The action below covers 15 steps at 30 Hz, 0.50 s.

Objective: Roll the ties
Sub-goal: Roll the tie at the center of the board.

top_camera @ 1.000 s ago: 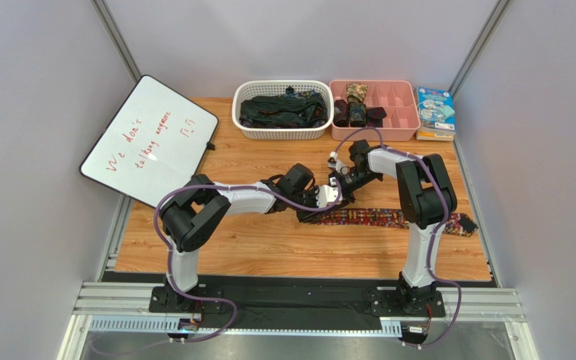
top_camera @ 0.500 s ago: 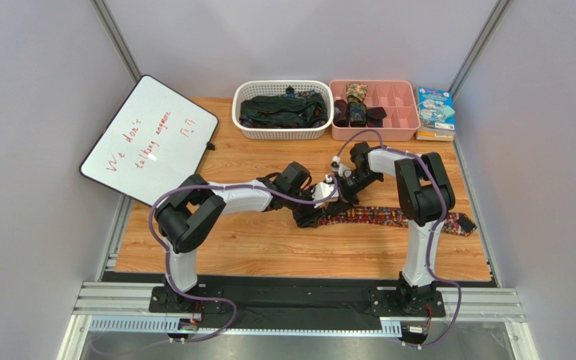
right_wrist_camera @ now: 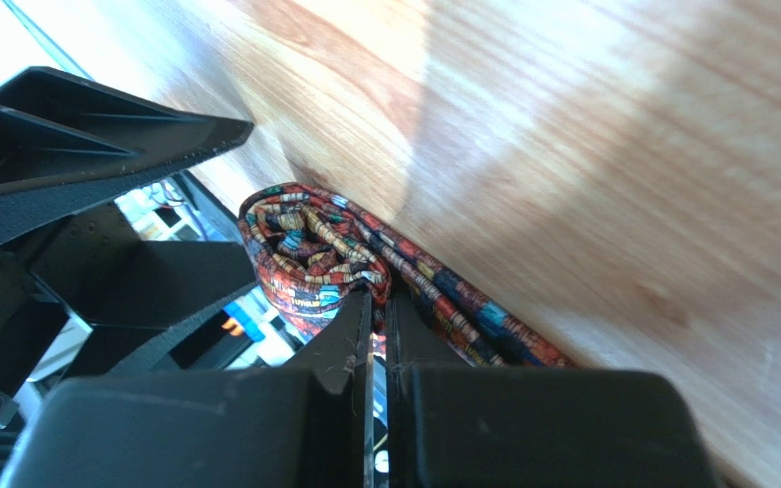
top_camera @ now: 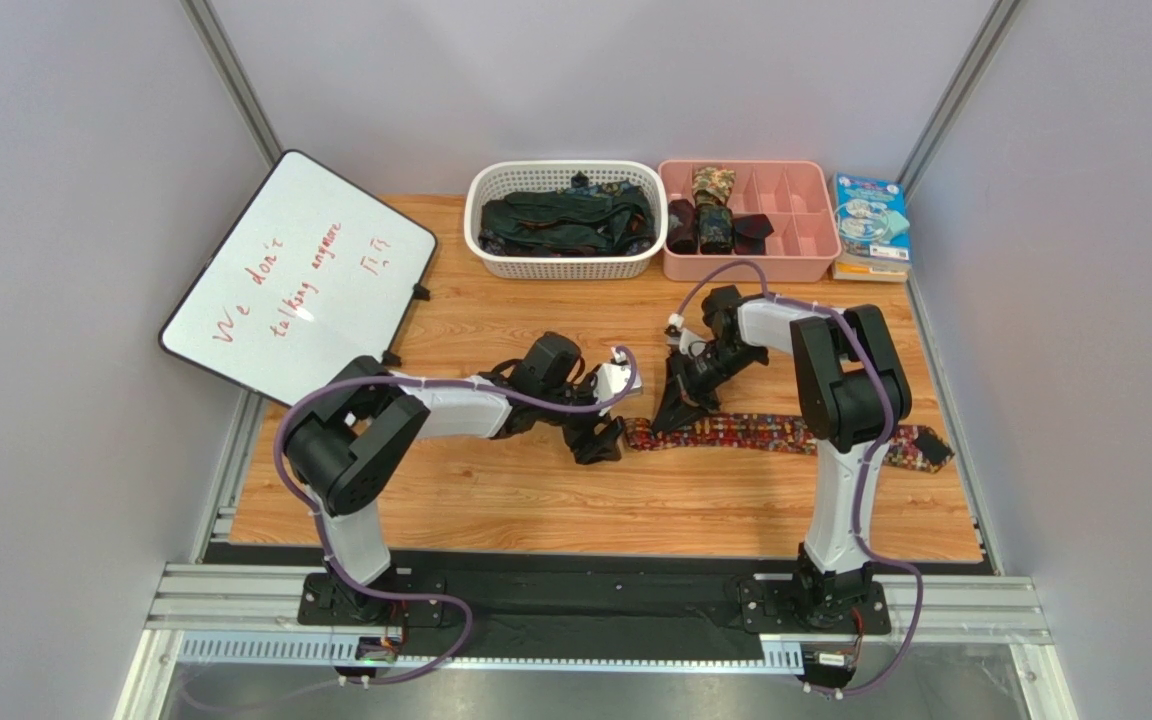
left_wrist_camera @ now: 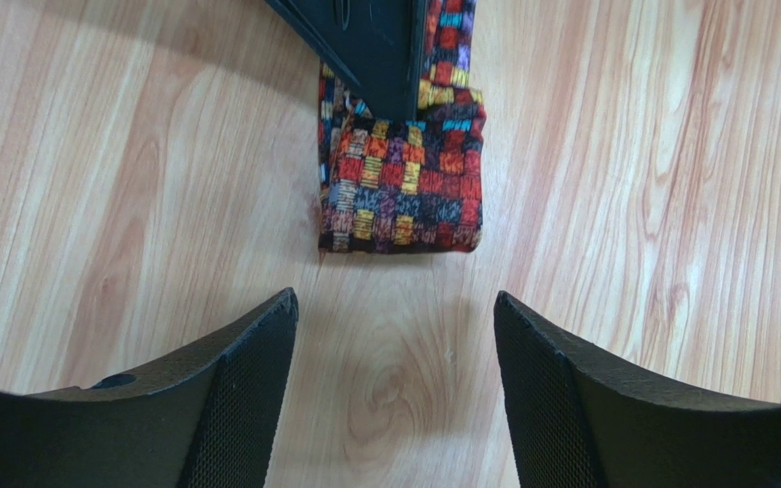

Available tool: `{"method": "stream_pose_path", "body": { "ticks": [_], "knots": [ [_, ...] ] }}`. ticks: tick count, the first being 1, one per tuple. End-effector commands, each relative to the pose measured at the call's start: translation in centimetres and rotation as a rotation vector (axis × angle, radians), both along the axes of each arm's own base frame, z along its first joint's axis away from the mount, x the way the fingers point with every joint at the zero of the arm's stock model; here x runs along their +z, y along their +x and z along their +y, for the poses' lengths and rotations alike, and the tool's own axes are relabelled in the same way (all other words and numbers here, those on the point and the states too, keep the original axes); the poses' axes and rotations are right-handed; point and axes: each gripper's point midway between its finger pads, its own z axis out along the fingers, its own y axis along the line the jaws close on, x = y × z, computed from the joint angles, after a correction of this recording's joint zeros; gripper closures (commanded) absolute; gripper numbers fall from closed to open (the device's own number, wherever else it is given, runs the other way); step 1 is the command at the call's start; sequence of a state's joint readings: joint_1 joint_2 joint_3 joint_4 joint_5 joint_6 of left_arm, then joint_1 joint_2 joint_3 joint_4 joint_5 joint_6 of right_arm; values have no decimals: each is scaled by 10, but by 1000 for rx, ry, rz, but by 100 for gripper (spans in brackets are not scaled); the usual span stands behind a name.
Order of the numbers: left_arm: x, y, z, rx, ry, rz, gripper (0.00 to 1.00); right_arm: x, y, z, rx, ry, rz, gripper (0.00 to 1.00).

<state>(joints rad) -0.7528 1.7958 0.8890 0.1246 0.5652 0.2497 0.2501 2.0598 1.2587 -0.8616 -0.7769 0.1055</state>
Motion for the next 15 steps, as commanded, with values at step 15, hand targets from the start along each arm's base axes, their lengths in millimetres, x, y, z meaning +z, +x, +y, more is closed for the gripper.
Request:
{"method": "stream_pose_path", "body": {
  "ticks": [15],
  "knots": [
    [-15,-8,-44,-32,-165,-76,46,-77,-2,-4,13,-147,-22,100]
  ]
}}
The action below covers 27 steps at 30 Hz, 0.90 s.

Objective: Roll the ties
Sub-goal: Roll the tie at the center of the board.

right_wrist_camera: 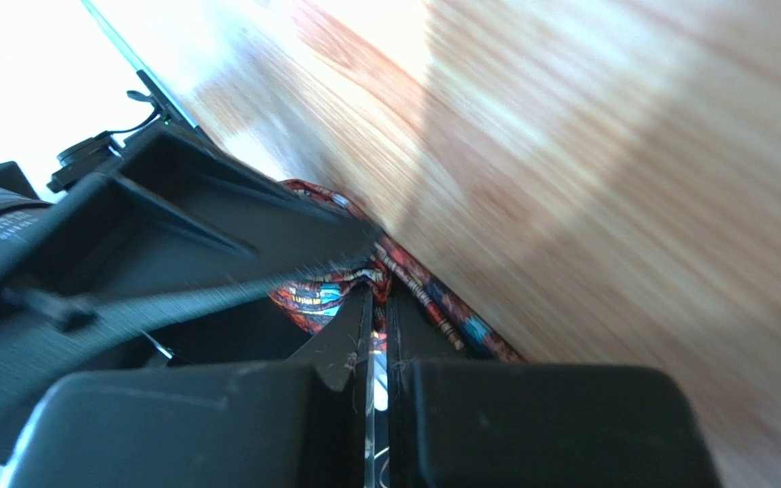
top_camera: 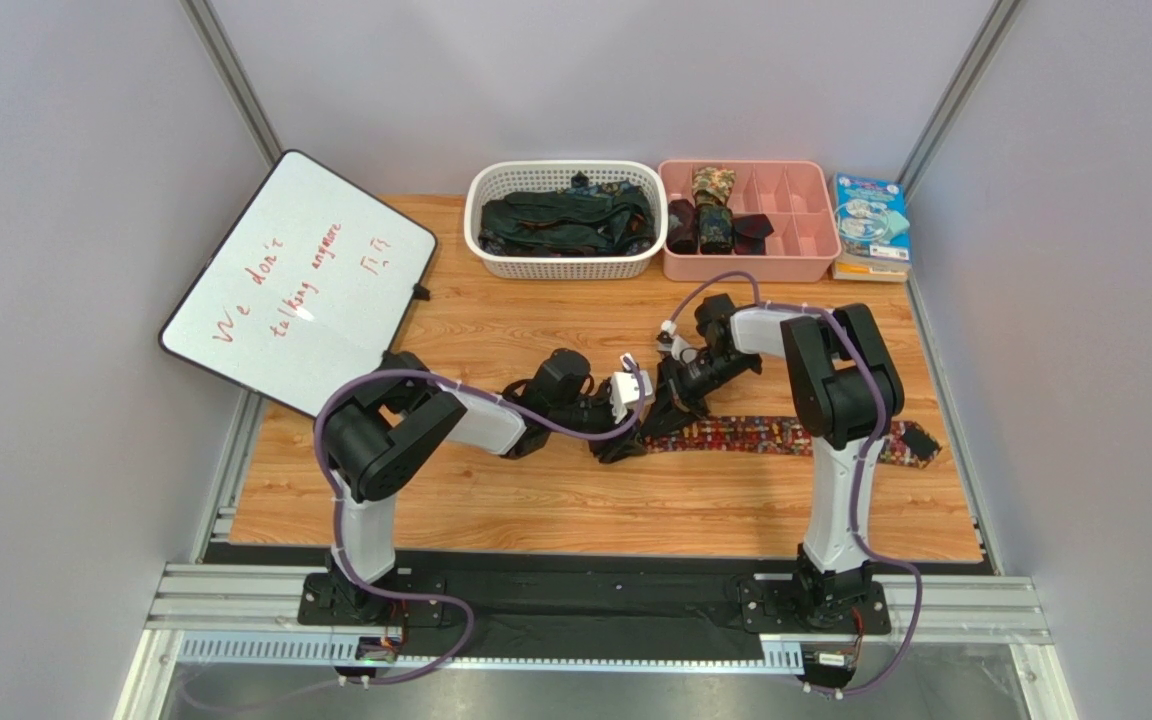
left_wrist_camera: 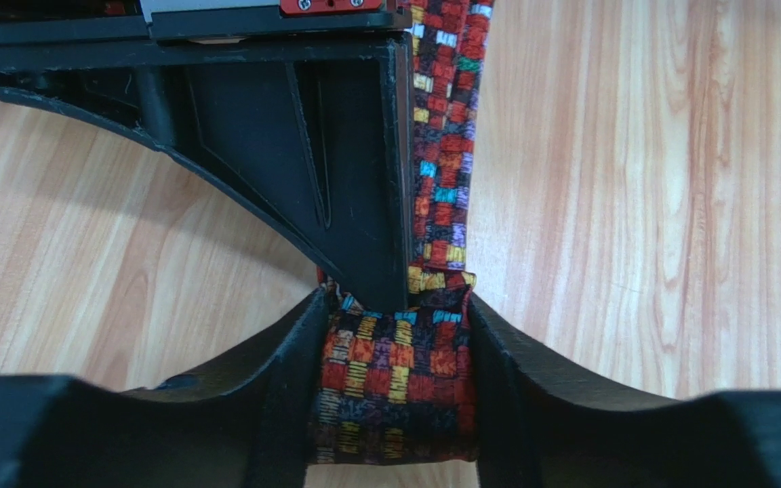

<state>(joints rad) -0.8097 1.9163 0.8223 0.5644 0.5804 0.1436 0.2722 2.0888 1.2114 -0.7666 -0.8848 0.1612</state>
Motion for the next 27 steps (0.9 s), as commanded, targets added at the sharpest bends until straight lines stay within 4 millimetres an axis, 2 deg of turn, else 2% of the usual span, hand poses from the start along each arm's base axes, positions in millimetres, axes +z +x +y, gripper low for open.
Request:
{"method": "stream_pose_path", "body": {
  "ticks": [1,3,5,6,7,11,14,15,17,18,19,20,22,23,24,26,27],
  "knots": [
    [-17,-11,5,-23,68,1,50,-73,6,-23,32,-240,-69,100],
    [-19,-7,11,2,109,-16,54,-73,8,-22,24,-237,-74,100],
    [-27,-6,21,12,168,-15,47,-74,11,-24,18,-259,-87,100],
    [-26,-7,23,17,174,-18,38,-75,12,-26,15,-278,-91,100],
    [-30,-10,28,20,183,-10,35,-78,11,-31,13,-302,-91,100],
    [-32,-24,35,10,158,30,28,-79,10,-36,8,-324,-84,100],
    [-28,-23,41,47,174,42,22,-79,12,-36,17,-328,-91,100],
    [-10,-17,40,64,145,14,19,-79,11,-37,20,-328,-86,100],
    [11,-5,45,119,143,-34,16,-76,12,-34,27,-309,-95,100],
    [41,2,45,145,104,-89,16,-74,12,-34,29,-302,-96,100],
    [54,5,47,163,106,-110,16,-74,12,-33,33,-297,-99,100],
    [86,8,50,188,59,-166,15,-73,13,-32,40,-289,-102,100],
    [109,6,57,214,26,-197,15,-71,12,-31,47,-279,-104,100],
    [132,2,61,214,-26,-239,11,-70,13,-32,51,-275,-109,100],
    [132,-4,65,199,-42,-259,1,-69,12,-30,57,-266,-110,100],
    [135,-12,68,186,-55,-247,1,-68,12,-29,64,-255,-117,100],
    [124,-18,71,175,-8,-189,0,-67,12,-28,69,-249,-120,100]
  ]
}}
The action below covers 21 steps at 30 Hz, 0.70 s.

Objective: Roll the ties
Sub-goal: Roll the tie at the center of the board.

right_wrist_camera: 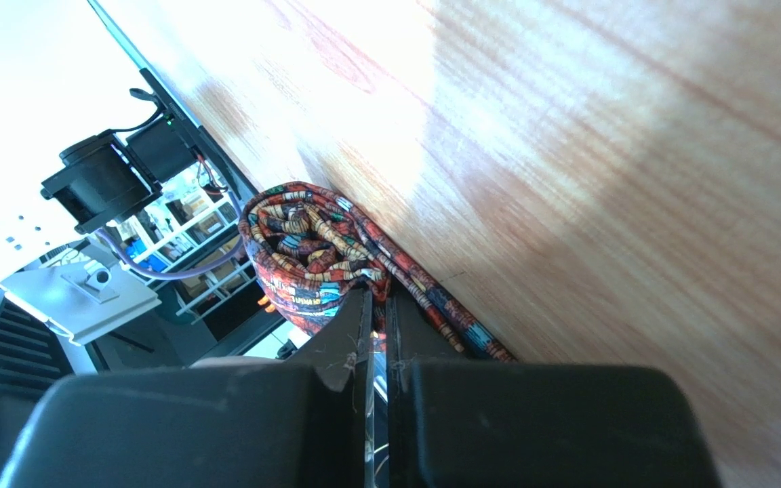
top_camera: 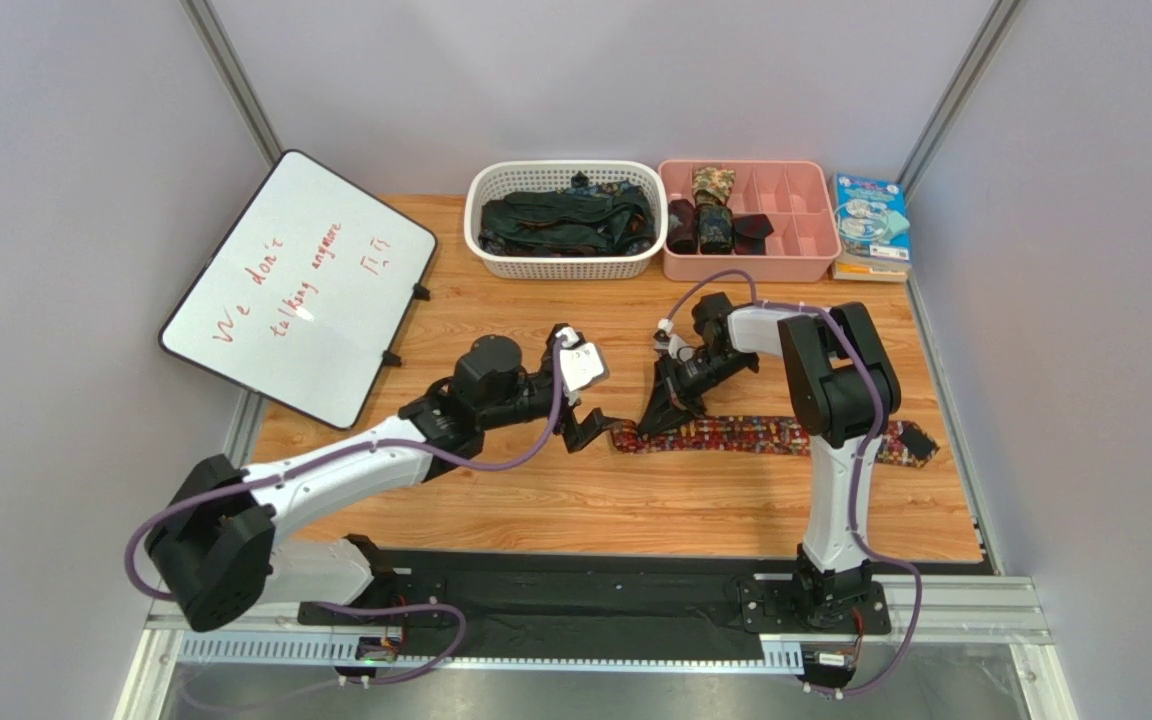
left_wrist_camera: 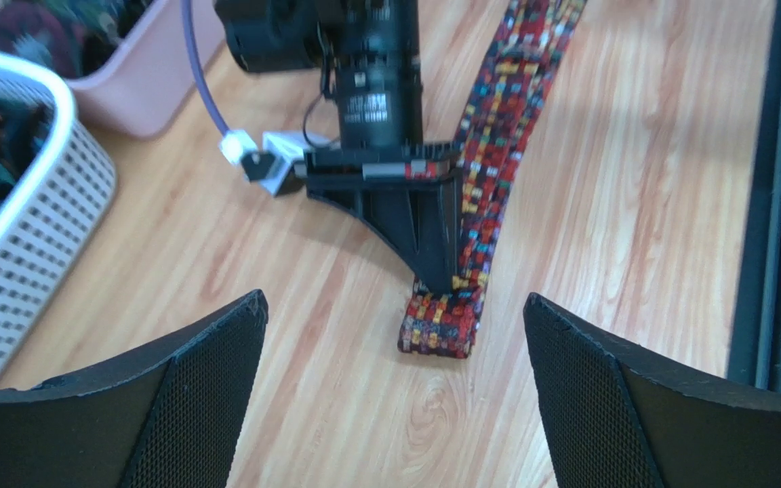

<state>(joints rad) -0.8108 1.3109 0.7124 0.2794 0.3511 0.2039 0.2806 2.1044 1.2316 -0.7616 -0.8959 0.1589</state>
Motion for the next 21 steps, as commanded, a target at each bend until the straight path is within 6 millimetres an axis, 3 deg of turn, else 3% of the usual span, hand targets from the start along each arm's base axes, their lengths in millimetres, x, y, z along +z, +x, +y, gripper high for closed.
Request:
{"method": "stream_pose_path", "body": {
  "ticks": [1,5,6,7,9,10,11,13,15,16,21],
  "knots": [
    [-25,-31,9,-92,53,136,1,-67,8,-32,59,-262,-113,100],
    [-62,-37,5,-83,-40,112,1,-65,5,-27,92,-259,-130,100],
    [-59,-34,3,-72,-96,24,2,-66,4,-25,108,-265,-139,100],
    [-78,-26,4,-35,-64,37,2,-66,4,-24,113,-266,-142,100],
    [-86,-13,1,18,-67,28,3,-68,2,-19,137,-269,-144,100],
    [-101,-8,2,35,-41,24,3,-69,0,-18,148,-273,-137,100],
    [-96,-4,-2,30,-69,-15,3,-70,-2,-17,155,-276,-132,100],
    [-110,1,-4,47,-62,-1,3,-72,-3,-15,164,-279,-124,100],
    [-109,5,-10,41,-81,-17,3,-73,-4,-14,168,-281,-118,100],
    [-120,4,-10,41,-70,1,3,-74,-5,-14,169,-285,-110,100],
    [-131,-4,-15,-14,-90,9,6,-76,-5,-15,166,-295,-105,100]
  ]
}}
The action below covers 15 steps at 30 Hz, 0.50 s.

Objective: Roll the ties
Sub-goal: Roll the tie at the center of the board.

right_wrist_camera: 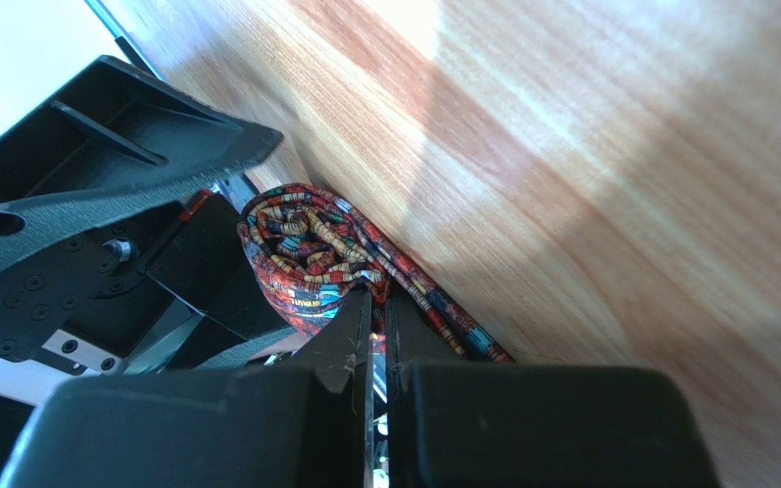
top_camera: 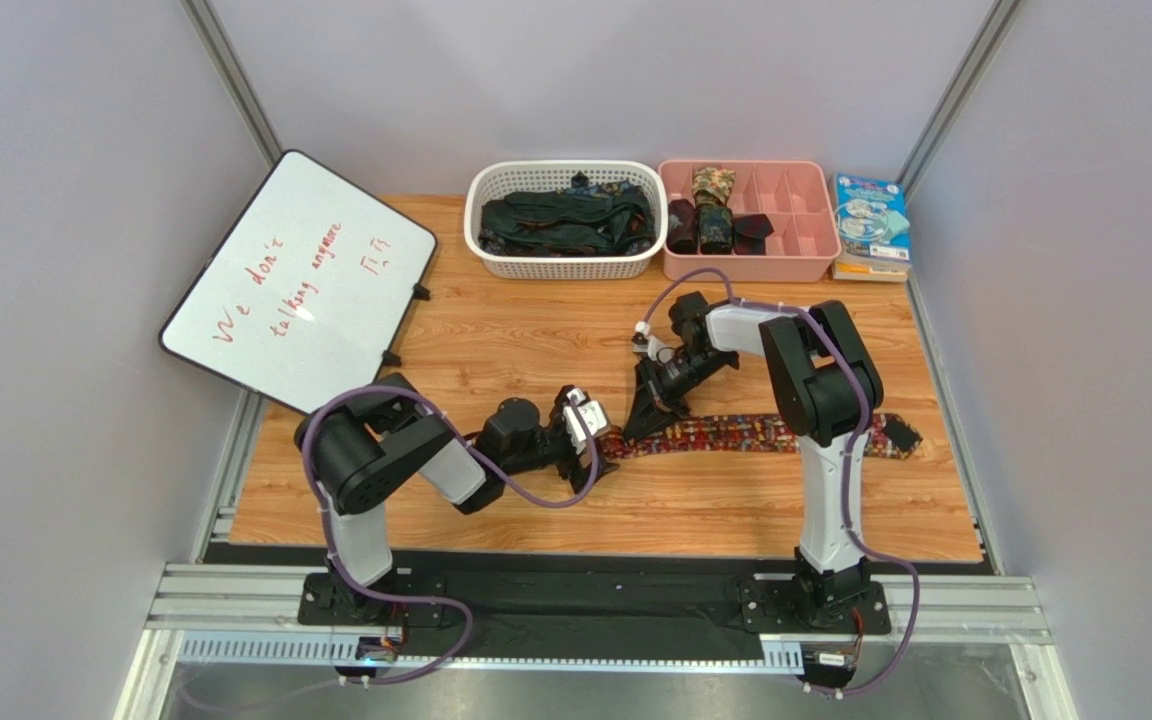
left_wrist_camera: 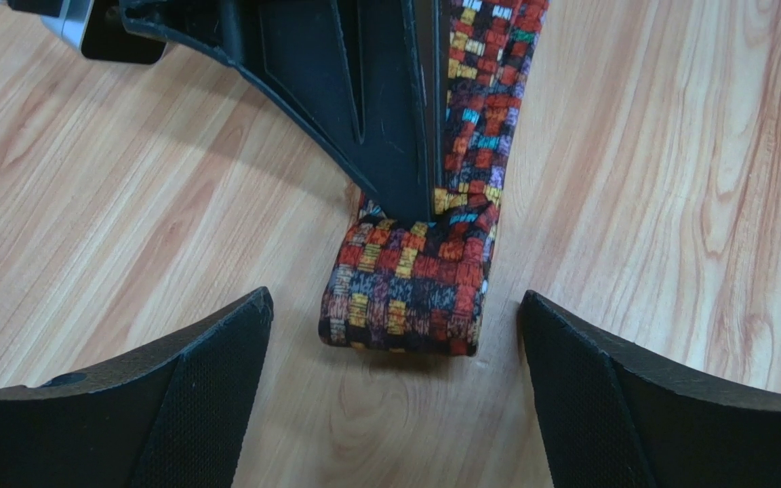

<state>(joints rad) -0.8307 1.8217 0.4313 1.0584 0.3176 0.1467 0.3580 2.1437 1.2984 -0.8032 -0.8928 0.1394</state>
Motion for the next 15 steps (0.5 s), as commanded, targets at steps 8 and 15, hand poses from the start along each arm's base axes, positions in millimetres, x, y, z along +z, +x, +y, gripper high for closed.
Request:
{"method": "stream_pose_path", "body": {
  "ticks": [8,15],
  "knots": [
    [7,-14,-12,-90,-81,0,34,-77,5,-38,70,-295,-111,100],
    [0,-13,-20,-99,-99,29,30,-80,5,-37,57,-309,-106,100]
  ]
}}
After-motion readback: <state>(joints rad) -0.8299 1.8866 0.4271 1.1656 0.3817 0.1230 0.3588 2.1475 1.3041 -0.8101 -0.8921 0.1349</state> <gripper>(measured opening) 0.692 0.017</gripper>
